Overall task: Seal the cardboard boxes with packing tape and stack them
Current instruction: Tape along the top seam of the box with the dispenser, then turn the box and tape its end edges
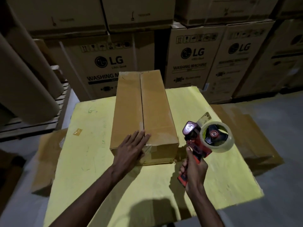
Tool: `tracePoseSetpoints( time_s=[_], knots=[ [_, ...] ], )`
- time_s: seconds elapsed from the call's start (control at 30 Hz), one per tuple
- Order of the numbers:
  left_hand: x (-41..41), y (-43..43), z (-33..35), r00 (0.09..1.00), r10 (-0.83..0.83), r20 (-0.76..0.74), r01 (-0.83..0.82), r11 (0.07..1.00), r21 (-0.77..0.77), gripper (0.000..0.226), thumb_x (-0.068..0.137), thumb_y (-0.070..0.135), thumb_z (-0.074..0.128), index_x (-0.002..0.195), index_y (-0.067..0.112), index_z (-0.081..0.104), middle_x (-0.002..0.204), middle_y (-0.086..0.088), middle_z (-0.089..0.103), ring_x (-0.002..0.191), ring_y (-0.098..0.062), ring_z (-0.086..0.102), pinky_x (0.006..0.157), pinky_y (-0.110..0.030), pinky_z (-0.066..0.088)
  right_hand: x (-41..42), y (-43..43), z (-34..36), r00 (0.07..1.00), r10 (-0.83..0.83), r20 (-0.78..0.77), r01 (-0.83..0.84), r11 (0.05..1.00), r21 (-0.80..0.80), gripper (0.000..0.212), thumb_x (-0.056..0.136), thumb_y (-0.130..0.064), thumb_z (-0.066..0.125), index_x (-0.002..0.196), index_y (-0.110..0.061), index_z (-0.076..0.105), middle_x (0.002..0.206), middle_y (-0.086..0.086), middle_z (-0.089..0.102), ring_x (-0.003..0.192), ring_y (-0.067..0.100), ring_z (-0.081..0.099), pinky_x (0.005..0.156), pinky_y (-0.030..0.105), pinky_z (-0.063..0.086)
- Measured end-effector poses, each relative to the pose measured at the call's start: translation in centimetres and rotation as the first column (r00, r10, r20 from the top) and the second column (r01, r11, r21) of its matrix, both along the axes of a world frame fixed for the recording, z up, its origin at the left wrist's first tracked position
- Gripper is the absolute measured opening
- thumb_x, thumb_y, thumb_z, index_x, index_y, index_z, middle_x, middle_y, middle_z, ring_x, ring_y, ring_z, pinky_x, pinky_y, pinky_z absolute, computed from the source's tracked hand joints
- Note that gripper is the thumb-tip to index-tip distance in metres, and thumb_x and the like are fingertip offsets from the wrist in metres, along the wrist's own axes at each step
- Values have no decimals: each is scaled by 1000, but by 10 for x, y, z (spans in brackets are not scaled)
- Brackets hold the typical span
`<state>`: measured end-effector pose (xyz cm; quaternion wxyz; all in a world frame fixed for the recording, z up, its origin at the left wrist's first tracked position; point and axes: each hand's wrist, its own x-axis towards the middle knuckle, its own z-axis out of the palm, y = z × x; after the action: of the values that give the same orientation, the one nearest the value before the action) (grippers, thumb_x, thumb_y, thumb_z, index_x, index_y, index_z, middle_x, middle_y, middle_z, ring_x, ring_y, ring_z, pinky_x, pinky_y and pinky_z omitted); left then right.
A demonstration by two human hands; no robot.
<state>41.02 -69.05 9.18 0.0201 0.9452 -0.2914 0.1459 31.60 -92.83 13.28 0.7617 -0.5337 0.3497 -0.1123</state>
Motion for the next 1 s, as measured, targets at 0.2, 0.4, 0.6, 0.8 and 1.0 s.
tracePoseSetpoints(
  time_s=[0.2,0.4,0.6,0.8,1.0],
  knots=[
    [-4,-8,2,996,67,63,-66,998,-16,79,96,72,45,159,26,39,163,-1,41,148,-25,43,114,-46,45,11,-11,5,997,61,39,-63,997,34,25,96,-31,72,103,-11,59,56,5,46,40,19,40,46,28,37],
    [9,-5,3,990,11,144,-9,1000,-17,71,98,70,44,150,23,54,152,-2,56,135,-29,58,102,-47,51,6,-7,18,956,280,82,-287,955,78,22,96,-26,70,101,-12,54,57,7,40,39,19,36,45,26,33],
    [-14,-16,54,938,-48,-344,-212,705,-676,52,93,62,65,133,30,69,133,9,70,121,-6,65,102,-35,56,4,-6,33,883,448,139,-455,890,23,24,93,-25,70,96,-6,55,57,11,39,41,18,35,45,25,33],
    [-31,-38,133,561,-455,-691,-796,-69,-601,55,104,53,47,139,13,63,133,-5,71,121,-18,69,109,-39,52,12,-10,48,803,590,82,-540,780,-317,28,95,-17,71,79,-2,54,54,16,43,41,20,38,45,29,30],
    [-31,-37,144,278,-610,-743,-952,-73,-296,63,92,76,51,124,25,70,105,-7,78,101,-25,69,83,-37,50,17,4,67,725,689,2,-556,587,-589,17,93,-13,73,79,-9,64,51,4,53,39,21,45,41,26,31]
  ],
)
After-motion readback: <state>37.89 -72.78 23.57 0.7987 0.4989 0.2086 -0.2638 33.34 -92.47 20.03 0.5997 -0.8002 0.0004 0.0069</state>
